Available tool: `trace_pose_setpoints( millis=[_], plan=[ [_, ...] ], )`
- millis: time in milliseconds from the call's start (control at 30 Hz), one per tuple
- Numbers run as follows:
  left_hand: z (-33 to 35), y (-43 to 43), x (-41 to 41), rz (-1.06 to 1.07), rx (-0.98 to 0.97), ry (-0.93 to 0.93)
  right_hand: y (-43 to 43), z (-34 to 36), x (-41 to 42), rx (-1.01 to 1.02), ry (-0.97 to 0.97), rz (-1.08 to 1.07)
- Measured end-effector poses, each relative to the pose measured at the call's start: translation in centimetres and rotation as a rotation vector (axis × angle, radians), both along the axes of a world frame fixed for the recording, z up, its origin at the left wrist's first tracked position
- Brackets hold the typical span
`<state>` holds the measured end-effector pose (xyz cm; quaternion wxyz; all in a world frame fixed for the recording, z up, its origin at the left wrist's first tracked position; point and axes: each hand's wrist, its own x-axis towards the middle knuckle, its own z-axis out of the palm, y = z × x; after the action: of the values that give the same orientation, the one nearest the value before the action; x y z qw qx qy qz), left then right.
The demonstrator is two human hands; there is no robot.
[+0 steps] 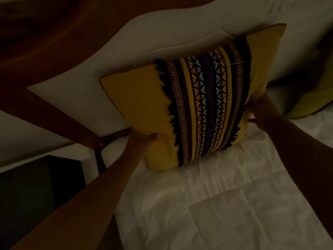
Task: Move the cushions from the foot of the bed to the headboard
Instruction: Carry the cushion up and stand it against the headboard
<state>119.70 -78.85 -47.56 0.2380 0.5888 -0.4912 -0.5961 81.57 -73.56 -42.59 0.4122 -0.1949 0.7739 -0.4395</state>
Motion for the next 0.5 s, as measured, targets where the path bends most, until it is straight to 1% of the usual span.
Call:
trace_pose_setpoints(
  millis=[167, 333, 433, 500],
  plan=[
    [-2.6, -1.5, -1.0, -0.009, 0.062, -0.059, 0.2, -3.6, -0.9, 0.113, -0.05, -0.039],
    [-4.2, -2.4, -0.5, -0.012, 0.092, -0.142, 0.0, -5.1, -0.9, 0.091, -0.035, -0.12],
    [-3.5, -1.5, 0.1, -0.04, 0.089, -0.145, 1.1, -5.0, -0.2, 0.113, 0.058, -0.165],
    [-2.4, -0.6, 0.4, -0.052, 0.073, -0.203, 2.5, -4.5, 0.8, 0.131, 0.091, -0.151]
  ],
)
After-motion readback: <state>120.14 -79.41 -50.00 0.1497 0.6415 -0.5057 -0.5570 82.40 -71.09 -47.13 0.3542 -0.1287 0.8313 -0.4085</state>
